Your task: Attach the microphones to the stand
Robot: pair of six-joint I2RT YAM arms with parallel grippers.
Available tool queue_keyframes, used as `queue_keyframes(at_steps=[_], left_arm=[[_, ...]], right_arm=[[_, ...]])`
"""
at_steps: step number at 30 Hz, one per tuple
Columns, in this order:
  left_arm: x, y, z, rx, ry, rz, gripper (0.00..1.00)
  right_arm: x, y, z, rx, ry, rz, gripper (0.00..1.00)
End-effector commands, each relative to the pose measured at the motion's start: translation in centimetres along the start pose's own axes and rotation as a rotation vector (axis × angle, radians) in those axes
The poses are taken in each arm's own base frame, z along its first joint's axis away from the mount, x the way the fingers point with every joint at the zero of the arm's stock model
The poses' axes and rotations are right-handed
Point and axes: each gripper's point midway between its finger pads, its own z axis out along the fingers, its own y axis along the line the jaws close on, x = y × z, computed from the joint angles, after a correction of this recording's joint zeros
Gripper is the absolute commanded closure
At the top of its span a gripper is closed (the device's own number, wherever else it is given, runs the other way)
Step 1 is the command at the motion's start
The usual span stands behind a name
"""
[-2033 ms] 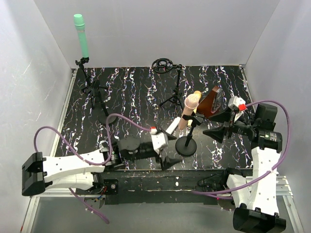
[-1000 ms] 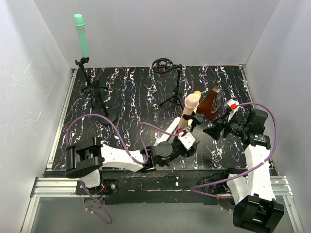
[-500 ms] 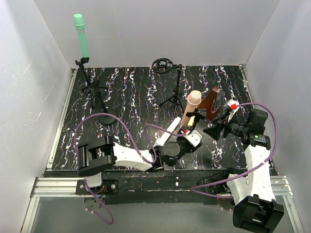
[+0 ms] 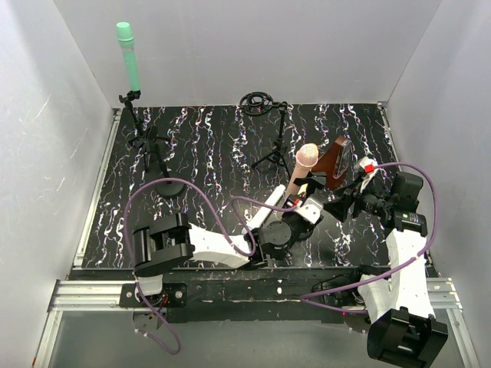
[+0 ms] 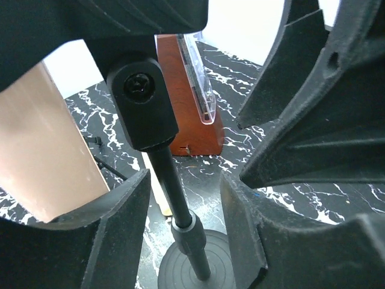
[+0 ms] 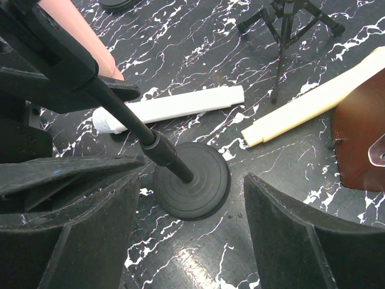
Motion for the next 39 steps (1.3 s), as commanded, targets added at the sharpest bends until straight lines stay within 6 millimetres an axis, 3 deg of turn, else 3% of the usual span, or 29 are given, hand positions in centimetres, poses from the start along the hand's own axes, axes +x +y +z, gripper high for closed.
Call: queue_keyframes(at_steps=[1, 6, 12, 17, 31, 34, 39], left_arm=[[-1.6, 0.9, 1.2, -0.101, -0.038, -0.02, 0.54], [-0.8, 1.5, 1.5, -0.164, -0.027, -0.015, 0.69], [-0.7, 0.6, 1.5, -0.105, -0.025, -0.024, 1.0], [-2.1, -0.7, 0.6, 0.059, -0.035, -0.039, 1.0], [-9.0, 0.7, -3.5, 0.342, -0.071, -0.199, 1.0], [-10.2, 2.2, -4.1, 0.342, -0.066, -0.209, 1.0], [-12.0, 7.0, -4.4, 0.296, -0.068, -0.258, 1.0]], right_arm=[[-0.6, 0.2, -0.2, -0.007, -0.013, -0.021, 0.23], [-0.5, 0.1, -0.2, -0.004, -0.011, -0.021, 0.23], [-0.5, 0.1, -0.2, -0.005, -0.012, -0.022, 0.23], [-0.6, 0.2, -0.2, -0.008, -0.012, -0.029, 0.23], [-0.8, 1.3, -0.5, -0.056, -0.018, -0.057, 0.23], [-0.8, 1.3, -0.6, -0.06, -0.019, -0.06, 0.23], [-0.8, 1.4, -0.6, -0.061, -0.021, -0.061, 0.23]])
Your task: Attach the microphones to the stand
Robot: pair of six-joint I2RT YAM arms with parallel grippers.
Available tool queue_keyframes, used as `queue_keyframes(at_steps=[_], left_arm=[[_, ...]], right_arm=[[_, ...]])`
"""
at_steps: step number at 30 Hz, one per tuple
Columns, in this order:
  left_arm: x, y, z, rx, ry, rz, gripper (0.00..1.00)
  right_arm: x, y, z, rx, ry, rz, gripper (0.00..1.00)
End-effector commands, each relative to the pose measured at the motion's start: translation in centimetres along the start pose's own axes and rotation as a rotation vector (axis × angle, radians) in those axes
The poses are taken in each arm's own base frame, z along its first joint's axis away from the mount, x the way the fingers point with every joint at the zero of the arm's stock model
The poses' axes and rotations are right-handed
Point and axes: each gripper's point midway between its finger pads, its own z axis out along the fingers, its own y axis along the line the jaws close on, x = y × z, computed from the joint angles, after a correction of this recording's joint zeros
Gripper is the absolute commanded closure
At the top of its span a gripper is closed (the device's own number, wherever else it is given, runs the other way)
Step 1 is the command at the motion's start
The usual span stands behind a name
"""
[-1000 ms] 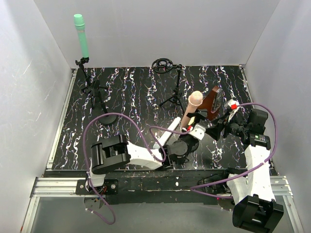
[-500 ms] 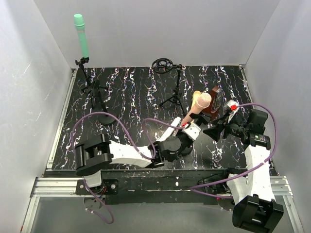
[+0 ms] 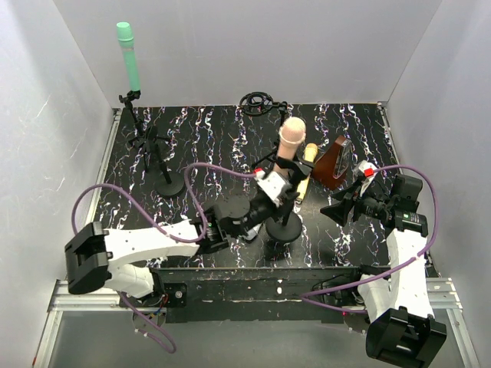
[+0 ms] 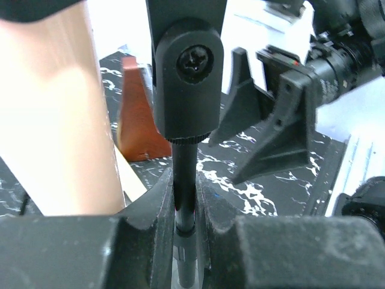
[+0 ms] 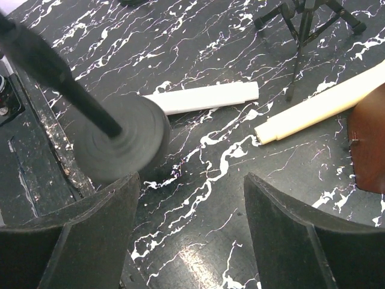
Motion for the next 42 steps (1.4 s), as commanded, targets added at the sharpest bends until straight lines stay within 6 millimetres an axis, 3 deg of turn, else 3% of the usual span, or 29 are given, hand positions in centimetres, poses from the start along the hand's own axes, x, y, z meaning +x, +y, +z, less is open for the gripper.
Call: queue_keyframes(at_steps=[1, 3, 8, 17, 23, 31, 42], left_arm=[[-5.6, 3.4, -2.0, -0.014, -0.098, -0.063, 1.0], [-6.7, 5.6, -2.5, -0.048, -0.111, -0.065, 1.0], [-7.2, 11.1, -2.7, -0.123, -0.09, -0.047, 1.0], [-5.6, 22.1, -2.7, -0.245, -0.055, -0.061, 1.0], [-3.0, 29.7, -3.1, -0.37, -0.038, -0.053, 1.0], [-1.6, 35.1, -1.4, -0.45, -0.032, 0.019, 1.0], [-1.4, 41.9, -0.3, -0.635, -0.101, 0.065, 1.0]], right_arm=[[-1.4, 0.3, -0.3, -0.012, -0.025, -0.05, 0.23], [-1.4, 0.3, -0.4, -0.01, -0.026, -0.053, 0.23], [-1.4, 0.2, -0.3, -0.009, -0.024, -0.053, 0.23], [-1.2, -0.1, -0.3, -0.001, -0.017, -0.051, 0.23], [-1.1, -0.2, -0.3, -0.001, -0.016, -0.05, 0.23], [-1.0, -0.2, -0.3, -0.002, -0.013, -0.048, 0.23], [-0.8, -0.3, -0.2, -0.008, -0.01, -0.034, 0.23]])
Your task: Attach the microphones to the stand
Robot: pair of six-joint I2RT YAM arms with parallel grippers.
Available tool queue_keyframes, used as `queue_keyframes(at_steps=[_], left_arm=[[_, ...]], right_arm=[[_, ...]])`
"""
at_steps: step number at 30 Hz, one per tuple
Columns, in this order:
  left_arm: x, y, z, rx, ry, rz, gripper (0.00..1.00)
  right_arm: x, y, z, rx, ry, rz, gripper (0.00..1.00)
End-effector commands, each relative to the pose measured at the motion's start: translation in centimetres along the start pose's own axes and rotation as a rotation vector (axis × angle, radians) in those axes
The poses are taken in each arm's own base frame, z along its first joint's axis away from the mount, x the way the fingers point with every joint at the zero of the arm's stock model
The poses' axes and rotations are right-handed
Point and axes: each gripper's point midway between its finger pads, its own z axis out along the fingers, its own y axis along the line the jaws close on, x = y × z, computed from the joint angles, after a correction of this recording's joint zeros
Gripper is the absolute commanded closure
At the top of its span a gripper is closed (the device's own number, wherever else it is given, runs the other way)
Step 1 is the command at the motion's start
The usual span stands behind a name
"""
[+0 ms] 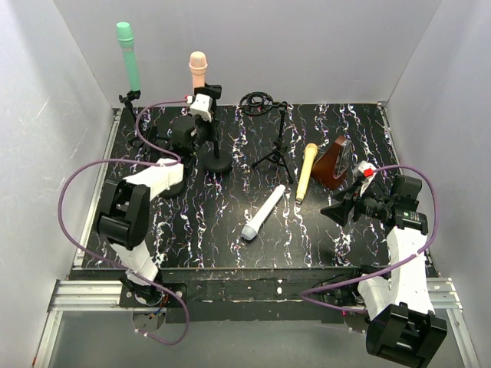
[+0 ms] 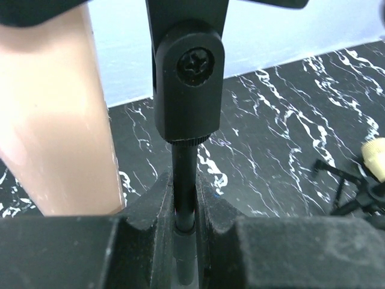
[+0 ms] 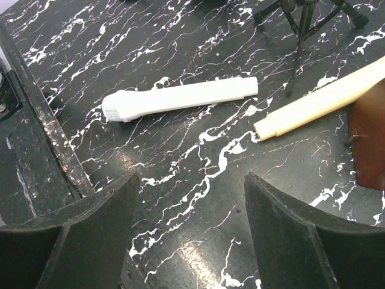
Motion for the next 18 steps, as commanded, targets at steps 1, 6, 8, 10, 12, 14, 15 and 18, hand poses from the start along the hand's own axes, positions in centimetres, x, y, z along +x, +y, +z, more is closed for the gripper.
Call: queue_keyframes(at_steps=[1, 6, 8, 10, 12, 14, 15, 18], left_arm=[[-7.6, 2.4, 1.7, -0.074, -0.227, 0.023, 1.0], [-6.4, 4.6, 3.6, -0.156, -0.22, 0.027, 1.0], [-6.0, 5.4, 4.0, -0.181, -0.216, 0.056, 1.0], [-5.6, 5.8, 4.4, -0.188, -0.207, 0.062, 1.0], [-5.1, 6.1, 4.7, -0.193, -0.196, 0.065, 1.0], [-4.8, 6.2, 4.7, -0.195, -0.188, 0.07, 0.95], [-4.8, 6.3, 4.6, -0.195, -0.187, 0.07, 0.92], [-4.1, 6.0, 4.0, -0.184, -0.169, 0.069, 0.84]], right_arm=[[-1.2, 0.0, -0.2, -0.008, -0.021, -0.034, 0.23], [-1.2, -0.1, -0.2, -0.008, -0.02, -0.033, 0.23], [-1.2, 0.0, -0.2, -0.01, -0.021, -0.033, 0.23], [-1.2, -0.1, -0.2, -0.008, -0.021, -0.031, 0.23], [-1.2, -0.1, -0.2, -0.009, -0.02, -0.031, 0.23], [-1.2, -0.1, -0.2, -0.009, -0.02, -0.031, 0.23], [-1.1, -0.2, -0.2, -0.008, -0.019, -0.031, 0.23], [-1.1, -0.1, -0.2, -0.007, -0.02, -0.034, 0.23]])
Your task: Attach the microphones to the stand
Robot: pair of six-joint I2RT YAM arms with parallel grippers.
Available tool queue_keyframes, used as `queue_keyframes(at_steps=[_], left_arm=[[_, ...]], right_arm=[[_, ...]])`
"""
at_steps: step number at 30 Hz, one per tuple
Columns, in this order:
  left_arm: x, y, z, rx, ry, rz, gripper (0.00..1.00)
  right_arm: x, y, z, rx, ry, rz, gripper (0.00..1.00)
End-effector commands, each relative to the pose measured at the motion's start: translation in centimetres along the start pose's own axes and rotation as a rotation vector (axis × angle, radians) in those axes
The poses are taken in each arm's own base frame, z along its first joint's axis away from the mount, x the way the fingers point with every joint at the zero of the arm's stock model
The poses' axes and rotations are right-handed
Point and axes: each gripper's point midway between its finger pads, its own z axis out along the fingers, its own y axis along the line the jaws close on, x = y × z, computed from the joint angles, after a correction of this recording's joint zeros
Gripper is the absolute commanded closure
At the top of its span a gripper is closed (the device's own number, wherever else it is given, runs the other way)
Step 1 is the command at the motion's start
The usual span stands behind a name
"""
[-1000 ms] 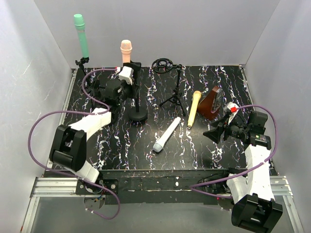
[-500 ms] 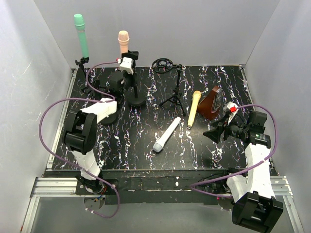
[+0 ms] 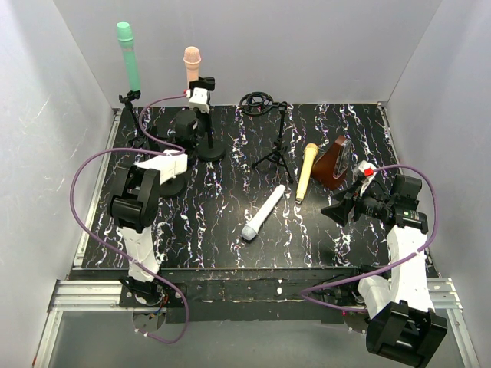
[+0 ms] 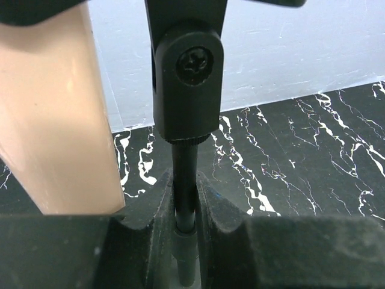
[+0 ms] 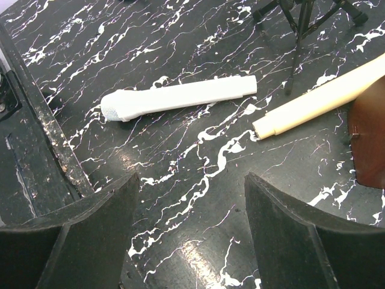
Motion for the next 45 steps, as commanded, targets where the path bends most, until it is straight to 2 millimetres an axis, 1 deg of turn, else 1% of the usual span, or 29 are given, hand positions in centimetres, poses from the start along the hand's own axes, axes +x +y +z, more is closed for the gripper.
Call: queue_keyframes(at_steps=[1, 4, 5, 6, 9, 10, 14, 18, 23, 25, 28, 30, 31, 33, 37, 41, 45], left_arm=[[-4.8, 1.0, -0.7, -0.025, -0.113, 0.015, 0.8], [-4.2, 1.0, -1.7, -0.023, -0.098, 0.005, 0.68], [-3.9, 1.0, -2.0, -0.025, -0.091, 0.0, 0.63], [-4.0, 1.0, -2.3, -0.022, -0.089, -0.001, 0.6], [-4.0, 1.0, -3.2, -0.021, -0.075, -0.011, 0.53], [-4.1, 0.8, -3.5, -0.016, -0.071, -0.042, 0.52], [-4.2, 0.3, -4.8, 0.001, -0.057, -0.1, 0.39], [-3.6, 0.0, -6.1, 0.003, -0.016, -0.155, 0.27], [-3.4, -0.8, -7.6, 0.037, 0.03, -0.2, 0.18], [-3.5, -1.8, -8.4, 0.094, 0.043, -0.208, 0.16], [-3.1, -2.6, -9.5, 0.14, 0.075, -0.225, 0.11], [-3.3, -3.0, -10.5, 0.162, 0.089, -0.237, 0.07], [-3.3, -3.3, -10.9, 0.178, 0.096, -0.245, 0.03], [-3.6, -3.8, -11.8, 0.2, 0.112, -0.265, 0.02], [-3.9, -5.6, -13.4, 0.29, 0.175, -0.313, 0.02], [-3.9, -6.9, -14.9, 0.347, 0.262, -0.384, 0.02], [-5.1, -8.6, -16.3, 0.428, 0.31, -0.454, 0.02]], right_arm=[[-1.3, 0.2, -0.2, -0.009, -0.024, -0.042, 0.23], [-1.4, 0.2, -0.2, -0.011, -0.025, -0.044, 0.23], [-1.3, 0.2, -0.2, -0.013, -0.026, -0.042, 0.23], [-1.3, 0.2, -0.2, -0.012, -0.026, -0.045, 0.23], [-1.4, 0.2, -0.2, -0.011, -0.028, -0.049, 0.23], [-1.3, 0.2, -0.2, -0.011, -0.027, -0.047, 0.23], [-1.3, 0.2, -0.2, -0.007, -0.028, -0.055, 0.23], [-1.3, 0.2, -0.2, -0.005, -0.028, -0.059, 0.23], [-1.3, 0.2, -0.3, -0.004, -0.031, -0.062, 0.23], [-1.3, 0.2, -0.3, 0.0, -0.032, -0.067, 0.23], [-1.2, 0.2, -0.3, 0.001, -0.032, -0.069, 0.23], [-1.2, 0.2, -0.3, 0.002, -0.033, -0.071, 0.23], [-1.3, 0.3, -0.3, 0.002, -0.033, -0.073, 0.22], [-1.3, 0.3, -0.4, 0.003, -0.035, -0.075, 0.22], [-1.3, 0.3, -0.4, 0.001, -0.036, -0.078, 0.22], [-1.2, 0.3, -0.4, 0.006, -0.035, -0.078, 0.22], [-1.2, 0.3, -0.4, 0.005, -0.034, -0.078, 0.22]])
